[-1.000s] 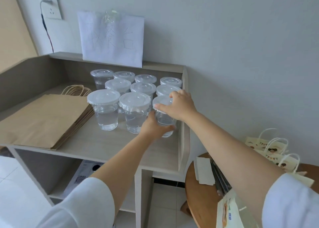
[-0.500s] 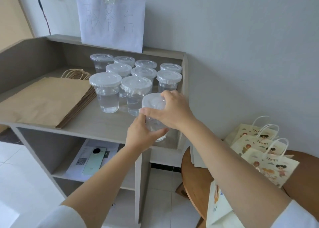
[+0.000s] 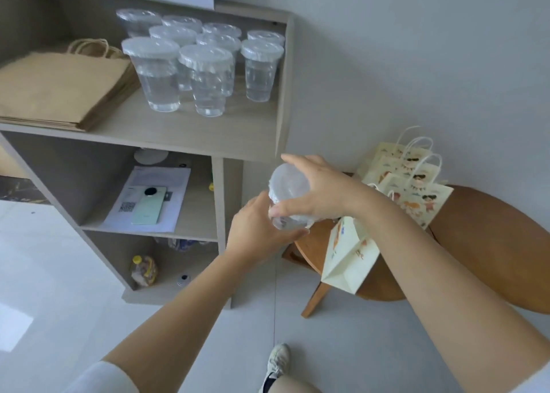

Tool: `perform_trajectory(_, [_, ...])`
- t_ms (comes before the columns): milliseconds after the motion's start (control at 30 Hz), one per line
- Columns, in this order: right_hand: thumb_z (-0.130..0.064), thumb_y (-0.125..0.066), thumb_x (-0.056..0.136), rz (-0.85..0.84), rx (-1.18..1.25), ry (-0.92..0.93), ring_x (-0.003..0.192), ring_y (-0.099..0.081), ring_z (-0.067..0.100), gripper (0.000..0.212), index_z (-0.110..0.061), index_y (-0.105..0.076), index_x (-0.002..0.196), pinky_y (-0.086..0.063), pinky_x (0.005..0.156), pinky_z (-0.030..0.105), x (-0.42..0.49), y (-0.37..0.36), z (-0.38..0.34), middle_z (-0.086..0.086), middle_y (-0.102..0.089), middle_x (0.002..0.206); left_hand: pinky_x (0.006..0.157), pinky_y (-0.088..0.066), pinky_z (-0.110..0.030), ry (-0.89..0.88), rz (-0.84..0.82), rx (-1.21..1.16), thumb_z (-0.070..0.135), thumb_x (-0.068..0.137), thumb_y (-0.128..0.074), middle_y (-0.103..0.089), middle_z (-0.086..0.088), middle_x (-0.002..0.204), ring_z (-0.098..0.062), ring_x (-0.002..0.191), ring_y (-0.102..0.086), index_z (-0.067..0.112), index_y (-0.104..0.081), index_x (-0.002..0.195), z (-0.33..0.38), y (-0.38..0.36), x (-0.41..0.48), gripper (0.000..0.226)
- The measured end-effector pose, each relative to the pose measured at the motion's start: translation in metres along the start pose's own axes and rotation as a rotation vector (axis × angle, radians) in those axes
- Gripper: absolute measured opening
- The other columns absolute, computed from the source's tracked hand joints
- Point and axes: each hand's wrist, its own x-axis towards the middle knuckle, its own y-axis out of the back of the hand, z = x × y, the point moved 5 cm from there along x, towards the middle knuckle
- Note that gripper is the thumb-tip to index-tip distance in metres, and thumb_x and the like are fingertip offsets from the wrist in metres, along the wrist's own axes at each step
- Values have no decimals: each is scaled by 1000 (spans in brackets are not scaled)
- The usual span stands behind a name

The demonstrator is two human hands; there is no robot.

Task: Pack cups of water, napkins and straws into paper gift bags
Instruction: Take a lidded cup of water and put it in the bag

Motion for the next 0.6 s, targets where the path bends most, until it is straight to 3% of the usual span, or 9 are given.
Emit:
perform_trajectory(100, [-55, -73, 68, -73, 12, -71, 139, -20, 17, 102, -41, -10, 147, -32, 107, 39, -16, -4, 38, -13, -12, 149, 78, -53, -31, 29, -124, -28, 43, 61, -85, -66, 11, 97, -10, 90, -63, 26, -58, 110, 9, -35, -6, 59])
perform_trajectory(233, [-50, -74, 68, -18, 37, -133, 135, -26, 15, 98, -37, -17, 146, -31, 93, 28, -23, 6, 91, -8, -19, 147, 78, -53, -29, 44, -277, -49, 39, 62, -85, -63, 13, 93, -9, 88, -62, 31, -53, 102, 31, -84, 3, 51])
perform_trajectory(333, [-49, -74, 68, 11, 38, -167, 132, -29, 14, 96, -36, -20, 146, -34, 94, 30, -20, 12, 137, -7, -23, 143, 84, -47, -26, 40, -415, -40, 31, 71, -81, -61, 7, 111, -13, 103, -59, 24, -49, 121, 49, -126, 19, 60])
perform_trajectory(433, [-48, -73, 66, 25, 22, -176, 131, -28, 16, 96, -36, -20, 145, -38, 99, 38, -16, 16, 184, -8, -23, 142, 85, -40, -22, 94, -527, -29, 24, 82, -71, -54, 4, 125, -16, 115, -54, 20, -34, 138, 57, -172, 37, 67])
perform_trajectory(600, [-47, -74, 68, 39, 83, -104, 131, -26, 15, 96, -36, -19, 145, -37, 102, 40, -10, 31, 247, -8, -23, 142, 84, -48, -31, 364, -294, 69, 18, 92, -46, -52, -3, 125, -19, 103, -55, 20, -47, 133, 34, -230, 53, 40])
